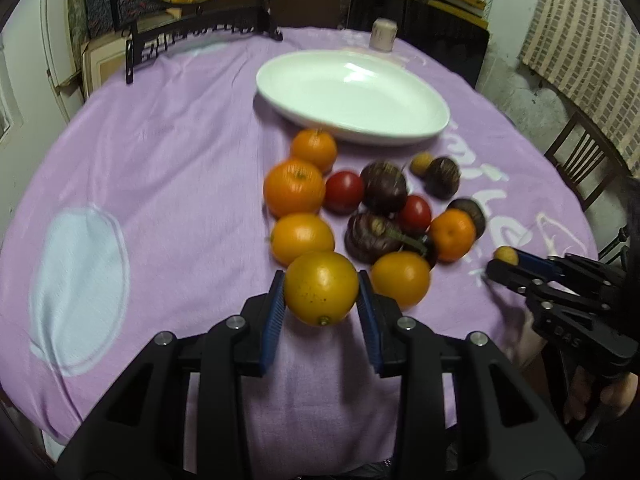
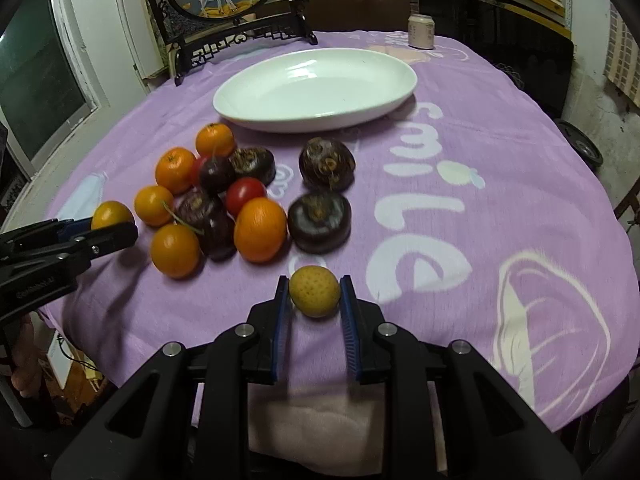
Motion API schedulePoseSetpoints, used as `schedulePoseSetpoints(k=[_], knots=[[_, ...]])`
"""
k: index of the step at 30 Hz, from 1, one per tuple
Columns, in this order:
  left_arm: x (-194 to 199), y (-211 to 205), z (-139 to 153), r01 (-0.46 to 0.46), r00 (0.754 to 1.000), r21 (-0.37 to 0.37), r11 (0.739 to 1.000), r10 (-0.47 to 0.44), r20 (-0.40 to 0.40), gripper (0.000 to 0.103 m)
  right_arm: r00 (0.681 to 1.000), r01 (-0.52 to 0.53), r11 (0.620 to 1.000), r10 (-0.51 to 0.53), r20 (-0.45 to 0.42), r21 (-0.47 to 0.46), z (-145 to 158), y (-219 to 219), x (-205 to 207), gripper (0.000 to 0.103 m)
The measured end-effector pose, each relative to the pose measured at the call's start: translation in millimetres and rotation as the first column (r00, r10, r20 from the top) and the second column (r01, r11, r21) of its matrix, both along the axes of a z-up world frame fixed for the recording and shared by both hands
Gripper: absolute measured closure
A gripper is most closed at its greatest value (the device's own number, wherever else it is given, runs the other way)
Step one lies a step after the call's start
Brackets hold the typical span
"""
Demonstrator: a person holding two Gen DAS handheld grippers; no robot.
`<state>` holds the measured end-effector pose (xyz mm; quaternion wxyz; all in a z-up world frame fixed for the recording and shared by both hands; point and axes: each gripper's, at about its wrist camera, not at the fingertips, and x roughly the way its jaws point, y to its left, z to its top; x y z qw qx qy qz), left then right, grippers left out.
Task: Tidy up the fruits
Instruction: 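Grasp the small yellow fruit with the right tool while the left tool grasps a yellow-orange fruit, then carry both fruits onto the white plate and open both tools to release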
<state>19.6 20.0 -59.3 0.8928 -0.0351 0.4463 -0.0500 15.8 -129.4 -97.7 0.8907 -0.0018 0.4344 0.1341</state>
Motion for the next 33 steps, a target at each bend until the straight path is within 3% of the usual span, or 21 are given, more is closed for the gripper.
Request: schedulePoseSetpoints(k=[5, 9, 11, 14, 16, 20, 24, 26, 27, 30, 33], knots=[[41.9, 1.7, 26.3, 0.040, 0.999, -0.003, 0.999, -0.040, 0.008, 0.068, 0.998, -0.051, 0.999, 0.052, 0.041, -0.011, 32.9, 6.8, 32.7, 0.078], [119.2, 2.9, 49.8, 0.031, 0.999, 0.032, 0.999, -0.031, 0.011, 0.068, 0.988, -0.098, 0.995, 0.101, 0.114, -0.031, 67.4, 15.8, 86.9, 0.078], [169.7, 3.6, 55.1, 0.017, 1.000, 0.021, 1.000, -0.017, -0.018, 0.068, 0.979, -0.150, 0.987, 0.156, 0.130, -0.061, 78.7, 24.9, 134.7, 0.078], [241.7, -0.1, 52.2, -0.006, 0.998, 0.040, 0.999, 0.008, -0.057, 0.068, 0.974, -0.170, 0.978, 0.185, 0.127, -0.122, 74.1, 35.0, 189.4, 0.078], [282.7, -1.1, 42.8, -0.012, 0.995, 0.021, 1.000, 0.014, -0.100, 0.068, 0.982, -0.170, 0.976, 0.180, 0.064, -0.136, 60.2, 38.1, 230.7, 0.078], [328.3, -0.2, 24.5, -0.022, 0.989, -0.020, 1.000, 0.019, -0.149, 0.068, 0.983, -0.184, 0.974, 0.185, -0.008, -0.130, 40.6, 38.8, 277.6, 0.078], [344.8, -5.0, 9.8, -0.009, 0.986, -0.027, 1.000, 0.004, -0.166, 0.067, 0.983, -0.183, 0.979, 0.181, -0.026, -0.093, 33.8, 36.1, 295.5, 0.077], [346.2, -4.8, 4.9, -0.006, 0.984, -0.034, 0.999, 0.000, -0.178, 0.067, 0.987, -0.162, 0.982, 0.161, -0.019, -0.102, 29.8, 32.6, 301.2, 0.059], [346.5, -3.5, 4.7, -0.010, 0.984, -0.042, 0.999, 0.002, -0.179, 0.065, 0.988, -0.153, 0.982, 0.153, -0.014, -0.112, 29.0, 31.8, 301.8, 0.058], [336.0, 4.9, 15.3, -0.017, 0.989, -0.075, 0.997, 0.005, -0.151, 0.041, 0.993, -0.119, 0.985, 0.117, -0.024, -0.122, 31.8, 24.5, 298.0, 0.058], [304.2, 11.0, 35.9, -0.006, 0.995, -0.101, 0.995, -0.005, -0.104, 0.035, 0.998, -0.067, 0.990, 0.066, -0.015, -0.120, 51.8, 12.8, 270.8, 0.058]])
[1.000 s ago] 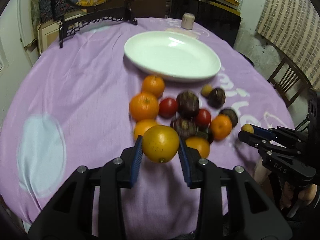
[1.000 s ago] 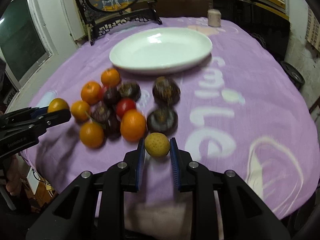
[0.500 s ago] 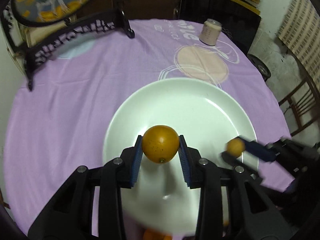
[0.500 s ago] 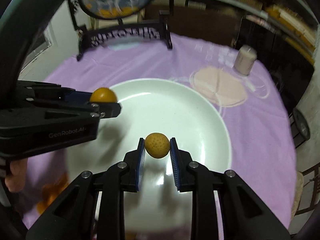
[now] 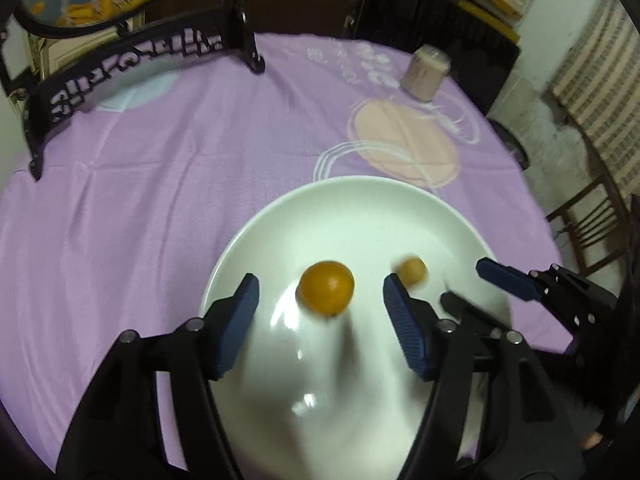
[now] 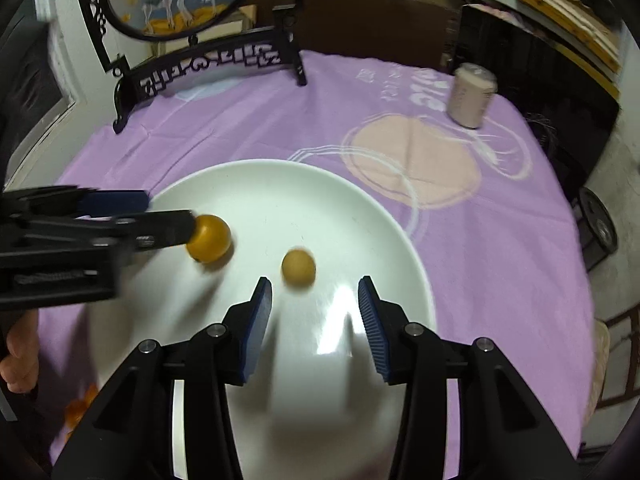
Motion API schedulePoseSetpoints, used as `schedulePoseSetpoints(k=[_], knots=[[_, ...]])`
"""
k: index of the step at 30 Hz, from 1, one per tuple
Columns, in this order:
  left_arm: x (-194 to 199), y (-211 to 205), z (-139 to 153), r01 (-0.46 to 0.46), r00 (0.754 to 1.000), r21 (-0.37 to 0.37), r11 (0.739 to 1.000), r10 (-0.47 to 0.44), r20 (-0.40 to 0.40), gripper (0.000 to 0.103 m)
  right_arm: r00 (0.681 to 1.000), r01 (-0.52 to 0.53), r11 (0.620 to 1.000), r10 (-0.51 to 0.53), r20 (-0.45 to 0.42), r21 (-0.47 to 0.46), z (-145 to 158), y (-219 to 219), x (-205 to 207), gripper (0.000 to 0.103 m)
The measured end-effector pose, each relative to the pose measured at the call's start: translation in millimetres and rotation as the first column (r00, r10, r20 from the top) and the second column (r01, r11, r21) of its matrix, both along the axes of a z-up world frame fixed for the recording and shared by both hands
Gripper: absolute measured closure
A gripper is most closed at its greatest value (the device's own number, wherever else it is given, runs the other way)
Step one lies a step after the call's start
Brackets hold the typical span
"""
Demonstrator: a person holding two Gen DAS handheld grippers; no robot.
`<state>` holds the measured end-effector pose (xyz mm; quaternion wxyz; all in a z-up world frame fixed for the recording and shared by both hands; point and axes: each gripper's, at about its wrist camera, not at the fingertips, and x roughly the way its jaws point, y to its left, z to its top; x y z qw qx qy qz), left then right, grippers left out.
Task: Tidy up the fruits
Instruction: 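Carry both fruits onto the white plate and open both tools to release, then grasp an orange tangerine with the left tool while the right tool grasps a dark brown fruit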
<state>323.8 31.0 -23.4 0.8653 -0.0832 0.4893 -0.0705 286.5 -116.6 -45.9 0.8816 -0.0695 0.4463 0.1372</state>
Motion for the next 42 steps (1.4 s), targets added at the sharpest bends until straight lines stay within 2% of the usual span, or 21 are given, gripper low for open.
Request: schedulePoseSetpoints(k=[2, 3, 4, 5, 7, 10, 13, 15, 16, 19, 25, 28, 31, 33, 34, 35, 42], knots=[[-33.9, 4.0, 14.9, 0.004, 0.999, -0.010, 1.000, -0.004, 0.047, 0.034, 0.999, 0.049, 0.999, -0.049, 0.000, 0.007, 8.6, -9.4, -27.2, 0.051], [-50.7, 4.8, 20.4, -0.001, 0.998, 0.001, 1.000, 0.001, 0.070, 0.027, 0.998, 0.059, 0.998, -0.059, 0.008, 0.019, 11.2, -12.9, -40.8, 0.050], [-76.8, 6.6, 26.3, -0.014, 0.994, 0.025, 1.000, 0.011, 0.109, 0.015, 0.998, 0.061, 0.997, -0.062, 0.024, 0.044, 13.9, -16.1, -65.5, 0.050], [-92.8, 7.9, 28.4, -0.023, 0.991, 0.037, 0.999, 0.018, 0.132, 0.011, 0.998, 0.058, 0.996, -0.060, 0.036, 0.061, 14.1, -17.8, -86.3, 0.050], [-135.7, 10.8, 30.3, -0.042, 0.982, 0.056, 0.998, 0.031, 0.187, 0.011, 0.997, 0.059, 0.994, -0.063, 0.053, 0.088, 10.8, -18.4, -122.4, 0.049], [-187.3, 19.1, 27.0, -0.067, 0.970, 0.033, 0.997, 0.057, 0.238, 0.008, 0.995, 0.080, 0.991, -0.087, 0.057, 0.103, 4.3, -18.3, -164.6, 0.048], [-222.6, 28.2, 16.7, -0.111, 0.965, 0.029, 0.993, 0.101, 0.241, 0.007, 0.995, 0.082, 0.990, -0.088, 0.042, 0.110, 3.5, -19.7, -188.8, 0.048], [-240.4, 30.9, 7.6, -0.133, 0.965, 0.054, 0.990, 0.117, 0.233, 0.007, 0.995, 0.086, 0.991, -0.091, 0.048, 0.101, 4.8, -21.6, -203.7, 0.047], [-248.4, 31.4, 2.1, -0.149, 0.965, 0.077, 0.986, 0.128, 0.229, 0.007, 0.994, 0.091, 0.991, -0.096, 0.050, 0.102, 4.7, -23.0, -208.0, 0.043], [-264.7, 32.8, -9.3, -0.162, 0.967, 0.106, 0.981, 0.137, 0.214, 0.007, 0.994, 0.098, 0.989, -0.102, 0.041, 0.107, -2.7, -26.1, -223.8, 0.035], [-286.1, 28.9, -41.4, -0.129, 0.985, 0.148, 0.981, 0.109, 0.136, 0.007, 0.996, 0.089, 0.996, -0.088, -0.010, 0.032, -40.5, -24.3, -244.3, 0.035], [-293.6, 33.1, -51.9, -0.129, 0.987, 0.142, 0.982, 0.113, 0.113, 0.007, 0.996, 0.085, 0.996, -0.085, -0.009, -0.021, -54.4, -20.7, -245.7, 0.035], [-295.7, 34.2, -55.1, -0.128, 0.988, 0.133, 0.983, 0.115, 0.102, 0.007, 0.999, 0.052, 0.998, -0.052, -0.003, -0.036, -64.4, -11.2, -236.9, 0.035], [-296.5, 34.1, -55.2, -0.125, 0.989, 0.129, 0.984, 0.113, 0.099, 0.007, 0.999, 0.035, 0.999, -0.034, 0.022, -0.039, -68.2, -3.3, -230.6, 0.043], [-297.7, 33.3, -55.3, -0.123, 0.989, 0.130, 0.984, 0.110, 0.100, 0.007, 0.999, 0.017, 1.000, -0.016, 0.034, -0.026, -67.8, -0.4, -226.8, 0.054], [-297.5, 31.2, -55.0, -0.121, 0.989, 0.135, 0.984, 0.107, 0.100, 0.007, 0.999, -0.002, 1.000, 0.003, 0.041, -0.009, -67.7, 1.7, -223.5, 0.061], [-288.5, 24.6, -60.0, -0.100, 0.993, 0.149, 0.984, 0.089, 0.080, 0.007, 0.999, 0.038, 0.999, -0.037, 0.026, -0.017, -62.7, -4.9, -229.0, 0.063]])
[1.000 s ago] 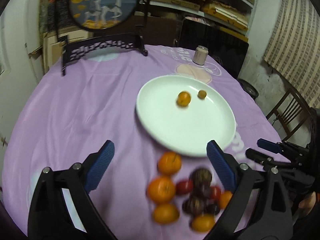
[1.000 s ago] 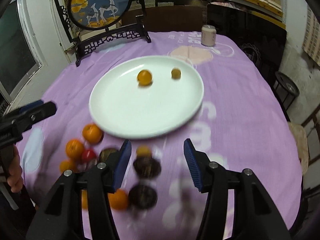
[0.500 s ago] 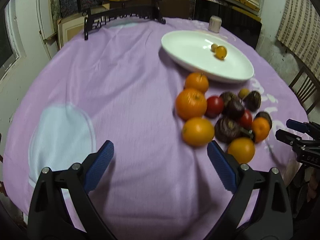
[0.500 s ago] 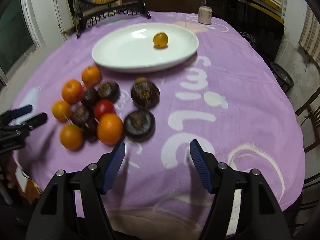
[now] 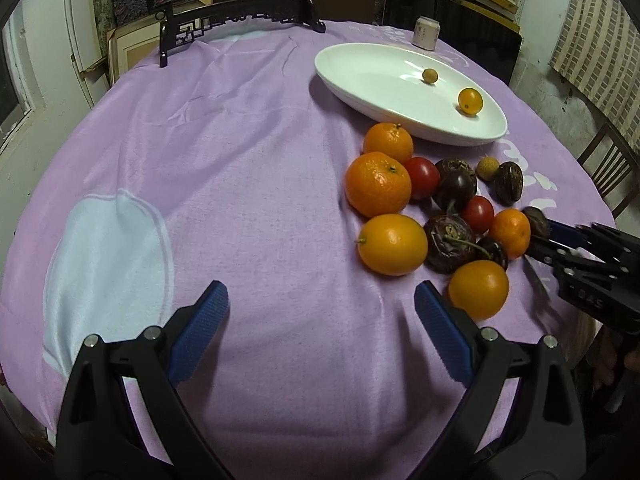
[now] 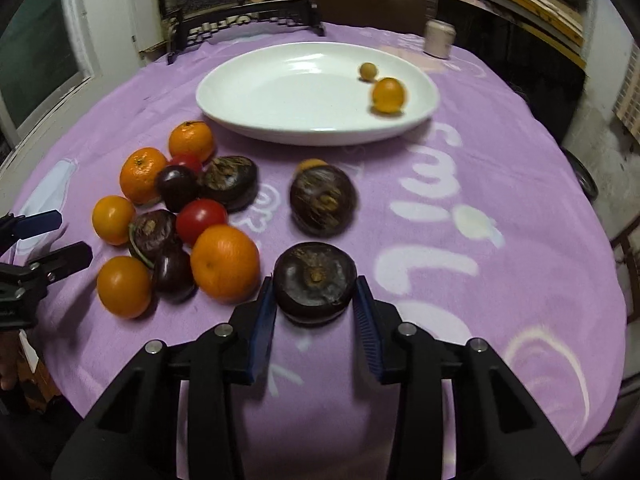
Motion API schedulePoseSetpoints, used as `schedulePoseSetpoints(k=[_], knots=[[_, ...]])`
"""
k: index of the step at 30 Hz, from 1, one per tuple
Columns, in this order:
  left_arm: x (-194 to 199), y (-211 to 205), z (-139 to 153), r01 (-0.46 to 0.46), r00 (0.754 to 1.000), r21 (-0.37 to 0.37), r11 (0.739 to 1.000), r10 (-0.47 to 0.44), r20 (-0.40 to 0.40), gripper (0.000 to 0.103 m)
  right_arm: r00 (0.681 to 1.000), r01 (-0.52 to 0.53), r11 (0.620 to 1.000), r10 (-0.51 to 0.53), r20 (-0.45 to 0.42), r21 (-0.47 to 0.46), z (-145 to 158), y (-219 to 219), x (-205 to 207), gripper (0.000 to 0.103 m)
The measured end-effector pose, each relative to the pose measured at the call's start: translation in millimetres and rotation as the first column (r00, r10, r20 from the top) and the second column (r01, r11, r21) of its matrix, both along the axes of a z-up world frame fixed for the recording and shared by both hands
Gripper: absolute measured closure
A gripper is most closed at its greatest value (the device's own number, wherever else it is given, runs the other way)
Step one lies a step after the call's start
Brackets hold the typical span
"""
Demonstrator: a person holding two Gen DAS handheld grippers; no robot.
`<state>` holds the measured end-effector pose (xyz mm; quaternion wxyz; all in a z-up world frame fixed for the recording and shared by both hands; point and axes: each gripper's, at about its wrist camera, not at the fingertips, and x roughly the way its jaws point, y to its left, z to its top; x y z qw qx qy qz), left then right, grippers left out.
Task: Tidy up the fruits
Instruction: 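Grasp an orange tangerine with the left tool while the right tool grasps a dark brown fruit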
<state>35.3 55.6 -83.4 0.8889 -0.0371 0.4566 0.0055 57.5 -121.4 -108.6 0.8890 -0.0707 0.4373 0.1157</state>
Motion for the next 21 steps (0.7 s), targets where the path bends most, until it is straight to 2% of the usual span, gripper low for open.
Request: schedulePoseSetpoints(k=[3, 9, 11, 12, 14, 15, 21], knots=[[7.0, -2.6, -1.3, 0.008, 1.000, 0.006, 1.000, -0.008, 0.007, 0.007, 0.999, 0.041, 0.999, -0.041, 0.011, -0.016, 3.8, -12.8, -10.7, 0.063], [25.0, -16.2, -11.2, 0.040, 0.999, 0.013, 0.999, -0.040, -0.009, 0.010, 0.998, 0.064, 0.998, -0.064, -0.006, 0.016, 2.3, -28.1, -20.9, 0.063], [30.4, -24.2, -12.1, 0.053, 0.999, 0.041, 0.998, -0.053, 0.003, 0.017, 0.998, 0.063, 0.998, -0.063, -0.009, 0.025, 2.2, -28.2, -21.5, 0.063], [32.8, -26.0, -12.2, 0.055, 0.998, 0.047, 0.997, -0.055, 0.008, 0.024, 0.998, 0.061, 0.998, -0.061, -0.010, 0.030, 1.8, -27.9, -21.7, 0.063], [36.3, -28.7, -9.3, 0.070, 0.997, 0.033, 0.997, -0.071, 0.020, 0.044, 0.998, 0.055, 0.998, -0.054, -0.012, 0.035, 1.9, -27.1, -21.8, 0.063], [36.7, -29.5, -6.3, 0.092, 0.996, -0.006, 0.996, -0.092, 0.019, 0.061, 0.999, 0.052, 0.998, -0.052, -0.012, 0.035, 2.1, -26.0, -22.1, 0.063], [27.9, -29.8, -0.8, 0.094, 0.996, -0.040, 0.995, -0.094, 0.012, 0.061, 0.999, 0.040, 0.998, -0.040, 0.004, 0.048, 8.2, -23.1, -26.8, 0.063]])
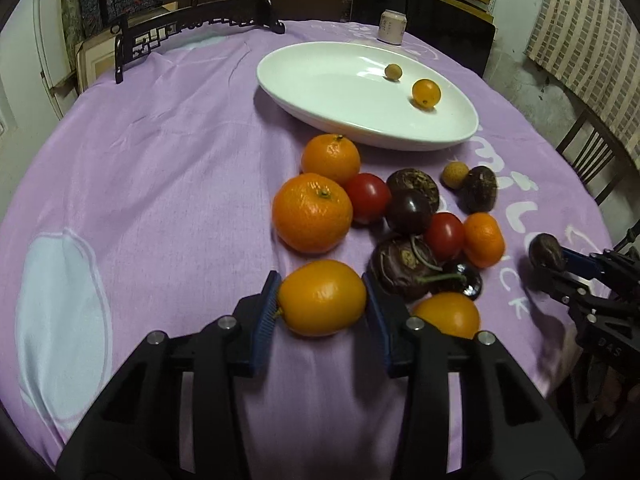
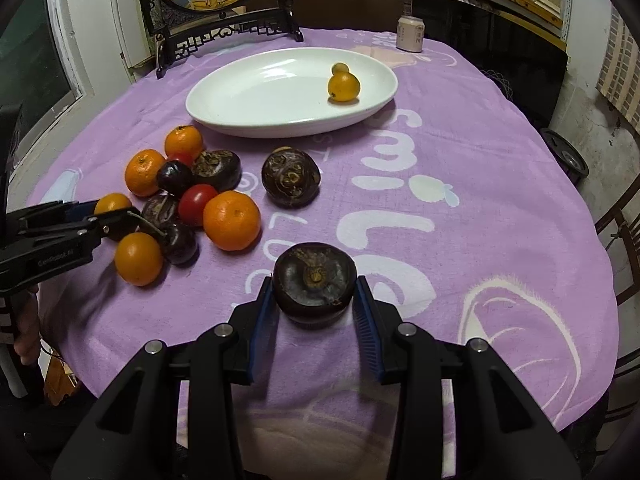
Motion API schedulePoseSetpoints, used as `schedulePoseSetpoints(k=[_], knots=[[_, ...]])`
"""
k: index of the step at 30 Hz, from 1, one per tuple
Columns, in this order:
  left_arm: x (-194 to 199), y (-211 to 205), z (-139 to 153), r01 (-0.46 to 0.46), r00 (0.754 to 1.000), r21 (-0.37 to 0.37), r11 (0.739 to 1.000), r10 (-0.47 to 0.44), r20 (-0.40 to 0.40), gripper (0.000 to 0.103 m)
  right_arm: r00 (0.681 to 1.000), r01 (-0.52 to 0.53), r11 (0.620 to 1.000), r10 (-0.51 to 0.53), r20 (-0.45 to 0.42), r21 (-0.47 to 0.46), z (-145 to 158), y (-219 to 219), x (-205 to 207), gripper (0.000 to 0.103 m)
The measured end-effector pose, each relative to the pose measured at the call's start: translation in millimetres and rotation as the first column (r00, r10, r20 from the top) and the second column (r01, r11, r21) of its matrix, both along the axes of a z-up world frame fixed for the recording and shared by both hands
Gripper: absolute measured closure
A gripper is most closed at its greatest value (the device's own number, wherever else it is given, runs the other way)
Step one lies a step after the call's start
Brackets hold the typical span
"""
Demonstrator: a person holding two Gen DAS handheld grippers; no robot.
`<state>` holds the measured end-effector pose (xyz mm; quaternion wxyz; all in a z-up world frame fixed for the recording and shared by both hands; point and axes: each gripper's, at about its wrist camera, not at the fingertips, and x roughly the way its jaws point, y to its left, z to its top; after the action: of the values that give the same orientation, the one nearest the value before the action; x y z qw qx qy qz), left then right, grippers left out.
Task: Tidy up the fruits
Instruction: 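Grasp an orange tangerine with the left tool while the right tool grasps a dark brown fruit, then lower both held fruits onto the white plate and open both tools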
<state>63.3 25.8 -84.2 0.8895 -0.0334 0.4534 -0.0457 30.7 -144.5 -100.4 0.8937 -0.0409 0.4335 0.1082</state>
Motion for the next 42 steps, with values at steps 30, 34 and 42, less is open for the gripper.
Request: schedulePoseSetpoints(k=[30, 34, 42], knots=[[-22.5, 12.2, 11.8, 0.027, 1.000, -0.087, 0.996, -0.027, -0.005, 0.066, 1.000, -0.012, 1.000, 0.013, -0.015, 0.022, 2.8, 13.1, 9.7, 0.063], [-13.2, 11.6, 22.9, 0.044, 0.999, -0.085, 0.995, -0.043, 0.009, 0.066, 1.000, -0.023, 0.999, 0.023, -0.011, 0.028, 8.0, 13.9, 15.3, 0.063], [73.5, 3.6, 56.8, 0.093, 0.996, -0.076, 0.993, -0.093, 0.002, 0.066, 0.995, -0.092, 0.995, 0.091, 0.041, 0.026, 52.8, 32.6, 83.6, 0.063]])
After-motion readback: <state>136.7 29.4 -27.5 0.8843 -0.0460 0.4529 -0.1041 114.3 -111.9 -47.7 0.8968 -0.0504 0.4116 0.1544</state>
